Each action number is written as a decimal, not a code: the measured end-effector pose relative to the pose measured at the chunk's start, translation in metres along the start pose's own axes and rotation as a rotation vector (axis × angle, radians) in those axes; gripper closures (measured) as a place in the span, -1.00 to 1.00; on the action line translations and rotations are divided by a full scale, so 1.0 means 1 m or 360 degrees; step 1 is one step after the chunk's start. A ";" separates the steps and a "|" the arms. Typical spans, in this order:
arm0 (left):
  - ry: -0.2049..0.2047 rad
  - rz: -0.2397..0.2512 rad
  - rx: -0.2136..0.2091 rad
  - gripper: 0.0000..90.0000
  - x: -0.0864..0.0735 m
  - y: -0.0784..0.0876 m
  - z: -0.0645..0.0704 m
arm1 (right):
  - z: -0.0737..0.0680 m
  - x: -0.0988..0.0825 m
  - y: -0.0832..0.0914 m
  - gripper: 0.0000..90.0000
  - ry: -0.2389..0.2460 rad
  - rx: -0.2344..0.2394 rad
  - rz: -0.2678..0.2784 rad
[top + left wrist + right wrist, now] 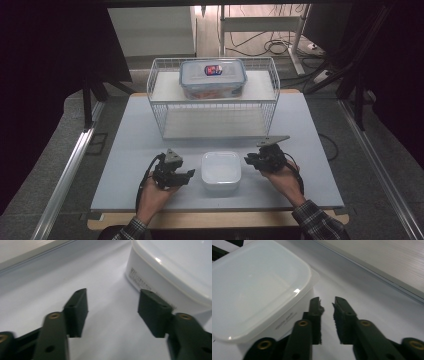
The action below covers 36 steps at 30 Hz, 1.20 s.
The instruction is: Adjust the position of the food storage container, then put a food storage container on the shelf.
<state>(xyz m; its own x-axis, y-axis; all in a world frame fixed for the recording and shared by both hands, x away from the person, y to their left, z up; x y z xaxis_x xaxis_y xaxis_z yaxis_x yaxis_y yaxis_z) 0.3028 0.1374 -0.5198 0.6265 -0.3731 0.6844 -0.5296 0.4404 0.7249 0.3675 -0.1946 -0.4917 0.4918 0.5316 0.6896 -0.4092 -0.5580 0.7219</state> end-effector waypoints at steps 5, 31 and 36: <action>0.0009 0.0038 -0.0039 -0.41 -0.009 0.007 0.000 | -0.008 -0.007 0.013 0.28 0.0044 -0.0007 0.0042; -0.0046 0.0045 -0.0159 -0.89 -0.032 0.013 -0.001 | -0.023 -0.032 0.022 -0.81 0.0092 -0.0008 0.0115; -0.0097 0.0019 -0.0168 -0.87 -0.021 0.014 0.005 | -0.027 -0.026 0.020 -0.95 0.0079 0.0020 0.0069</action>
<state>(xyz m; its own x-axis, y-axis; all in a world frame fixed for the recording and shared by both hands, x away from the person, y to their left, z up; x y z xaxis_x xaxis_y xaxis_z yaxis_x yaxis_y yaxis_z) 0.2795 0.1471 -0.5235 0.5828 -0.4145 0.6989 -0.4719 0.5275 0.7064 0.3258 -0.2024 -0.4932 0.4352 0.5375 0.7223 -0.4195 -0.5888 0.6909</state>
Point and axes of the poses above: each handheld gripper's, and its own axes: y roughly backward along the jaws, x roughly out of its top, z roughly to its right, the point moved 1 cm from there along -y, roughly forward along the jaws, and after that the axes turned 3 degrees about -z, right-handed, at the moved point
